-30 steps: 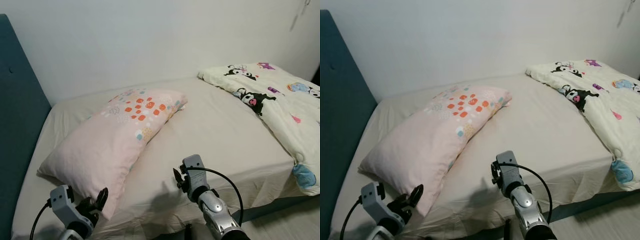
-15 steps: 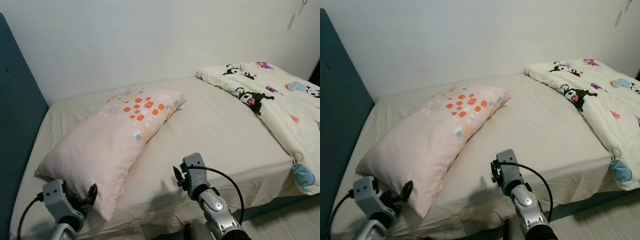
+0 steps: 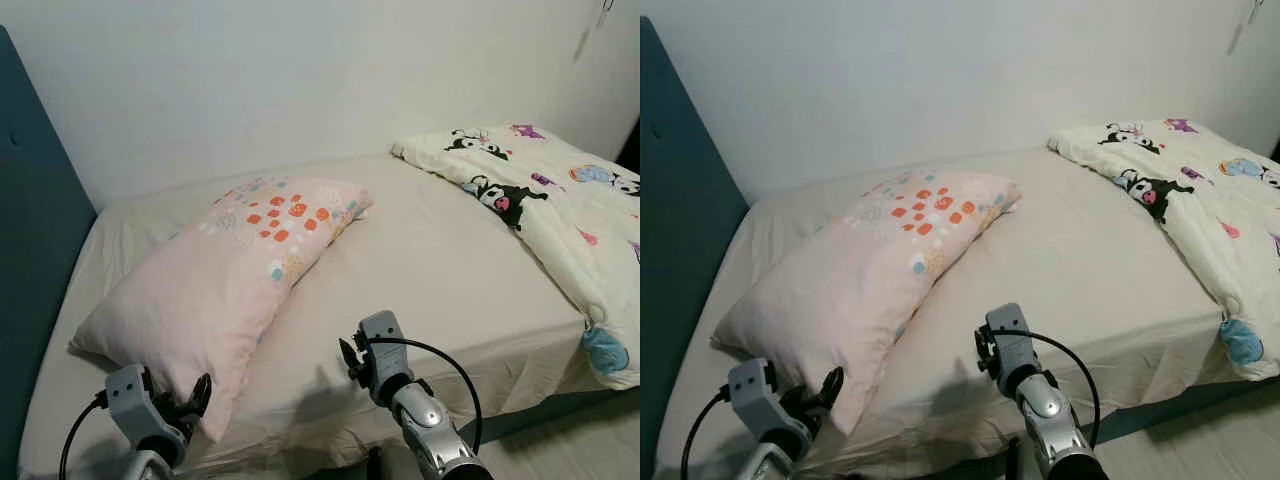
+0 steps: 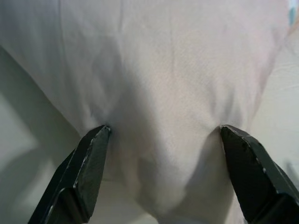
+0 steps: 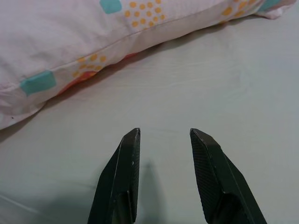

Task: Clean up the room

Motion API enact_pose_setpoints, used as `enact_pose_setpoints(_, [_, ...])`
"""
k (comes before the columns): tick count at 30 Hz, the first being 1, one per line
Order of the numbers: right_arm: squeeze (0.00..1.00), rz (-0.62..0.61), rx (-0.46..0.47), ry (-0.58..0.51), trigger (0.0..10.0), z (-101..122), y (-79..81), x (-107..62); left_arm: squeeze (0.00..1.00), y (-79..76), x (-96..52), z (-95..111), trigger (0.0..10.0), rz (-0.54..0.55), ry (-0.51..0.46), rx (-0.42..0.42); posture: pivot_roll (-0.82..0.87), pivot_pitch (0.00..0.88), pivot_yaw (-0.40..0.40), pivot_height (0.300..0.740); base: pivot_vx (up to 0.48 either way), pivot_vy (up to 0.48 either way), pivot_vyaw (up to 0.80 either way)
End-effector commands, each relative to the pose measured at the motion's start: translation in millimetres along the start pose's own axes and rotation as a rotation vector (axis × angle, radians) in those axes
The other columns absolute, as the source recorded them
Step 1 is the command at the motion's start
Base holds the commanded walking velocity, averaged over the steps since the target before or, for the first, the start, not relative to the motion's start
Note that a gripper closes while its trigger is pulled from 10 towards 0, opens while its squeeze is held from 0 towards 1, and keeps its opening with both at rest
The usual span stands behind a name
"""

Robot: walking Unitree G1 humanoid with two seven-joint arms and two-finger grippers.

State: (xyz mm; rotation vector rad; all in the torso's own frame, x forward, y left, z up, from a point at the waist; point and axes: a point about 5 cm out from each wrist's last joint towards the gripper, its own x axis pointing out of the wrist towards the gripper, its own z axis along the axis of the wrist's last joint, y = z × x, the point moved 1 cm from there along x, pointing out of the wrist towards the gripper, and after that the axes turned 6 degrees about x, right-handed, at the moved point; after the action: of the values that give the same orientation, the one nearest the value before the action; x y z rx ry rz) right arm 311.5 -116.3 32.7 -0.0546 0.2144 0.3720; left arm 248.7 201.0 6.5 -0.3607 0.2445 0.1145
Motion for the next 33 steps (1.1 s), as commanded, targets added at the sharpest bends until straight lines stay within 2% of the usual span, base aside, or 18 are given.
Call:
enact_pose_setpoints(1, [0.00, 0.011, 0.001, 0.006, 10.0, -1.0, 3.1, -0.4, 1.00, -4.8, 1.2, -8.0, 10.0, -0.010, 0.027, -0.027, -0.10, 0.049, -0.001, 0.561, 0.000, 0.000, 0.00])
enact_pose_setpoints(5, [0.00, 0.019, -0.002, 0.011, 10.0, -1.6, 4.7, -0.2, 1.00, -13.6, 5.7, -8.2, 10.0, -0.030, 0.029, -0.058, -0.11, 0.054, 0.001, 0.561, 0.000, 0.000, 0.00])
enact_pose_setpoints(13, [0.00, 0.028, -0.016, 0.028, 10.0, -4.2, 6.7, -0.5, 1.00, -32.4, 13.2, -13.6, 10.0, -0.078, 0.053, -0.015, -0.10, 0.059, 0.002, 0.561, 0.000, 0.000, 0.00])
enact_pose_setpoints(14, [0.00, 0.026, -0.016, 0.029, 10.0, -4.3, 6.5, -0.5, 1.00, -35.3, 14.4, -14.1, 9.3, -0.079, 0.051, -0.009, -0.10, 0.060, 0.002, 0.561, 0.000, 0.000, 0.00])
enact_pose_setpoints(15, [0.00, 0.026, -0.016, 0.029, 10.0, -4.3, 6.5, -0.5, 1.00, -35.3, 14.4, -14.1, 9.3, -0.079, 0.051, -0.009, -0.10, 0.060, 0.002, 0.561, 0.000, 0.000, 0.00])
enact_pose_setpoints(17, [0.00, 0.022, -0.017, 0.031, 10.0, -4.5, 6.1, -0.6, 1.00, -38.0, 15.3, -14.6, 0.0, -0.078, 0.052, -0.007, -0.10, 0.061, 0.003, 0.561, 0.000, 0.000, 0.00])
enact_pose_setpoints(18, [0.00, 0.022, -0.017, 0.031, 10.0, -4.5, 6.1, -0.6, 1.00, -38.0, 15.3, -14.6, 0.0, -0.078, 0.052, -0.007, -0.10, 0.061, 0.003, 0.561, 0.000, 0.000, 0.00])
enact_pose_setpoints(19, [0.00, 0.020, -0.018, 0.032, 10.0, -4.7, 5.7, -0.7, 0.66, -39.3, 16.1, -14.4, 0.0, -0.080, 0.052, -0.007, -0.10, 0.061, 0.003, 0.561, 0.000, 0.000, 0.00])
enact_pose_setpoints(21, [0.00, 0.020, -0.018, 0.032, 10.0, -4.7, 5.7, -0.7, 0.66, -39.3, 16.1, -14.4, 0.0, -0.080, 0.052, -0.007, -0.10, 0.061, 0.003, 0.561, 0.000, 0.000, 0.00])
enact_pose_setpoints(23, [0.00, 0.016, -0.021, 0.034, 10.0, -4.7, 5.3, -0.5, 0.09, -45.0, 18.1, -12.9, 0.0, -0.117, 0.046, 0.005, -0.10, 0.061, 0.003, 0.561, 0.000, 0.000, 0.00])
enact_pose_setpoints(25, [0.00, 0.015, -0.021, 0.035, 10.0, -4.7, 5.3, -0.3, 0.09, -47.0, 18.8, -12.3, 0.0, -0.132, 0.044, 0.020, -0.11, 0.061, 0.005, 0.561, 0.000, 0.000, 0.00])
enact_pose_setpoints(26, [0.00, 0.015, -0.023, 0.036, 10.0, -4.6, 5.1, -0.2, 0.00, -48.9, 19.2, -12.1, 0.0, -0.146, 0.044, 0.033, -0.11, 0.061, 0.006, 0.561, 0.000, 0.000, 0.00])
enact_pose_setpoints(33, [0.00, 0.006, -0.033, 0.038, 10.0, -4.8, 2.2, -1.1, 0.00, -50.0, 20.6, -12.0, 0.0, -0.149, 0.045, 0.043, -0.11, 0.059, 0.009, 0.561, 0.000, 0.000, 0.00])
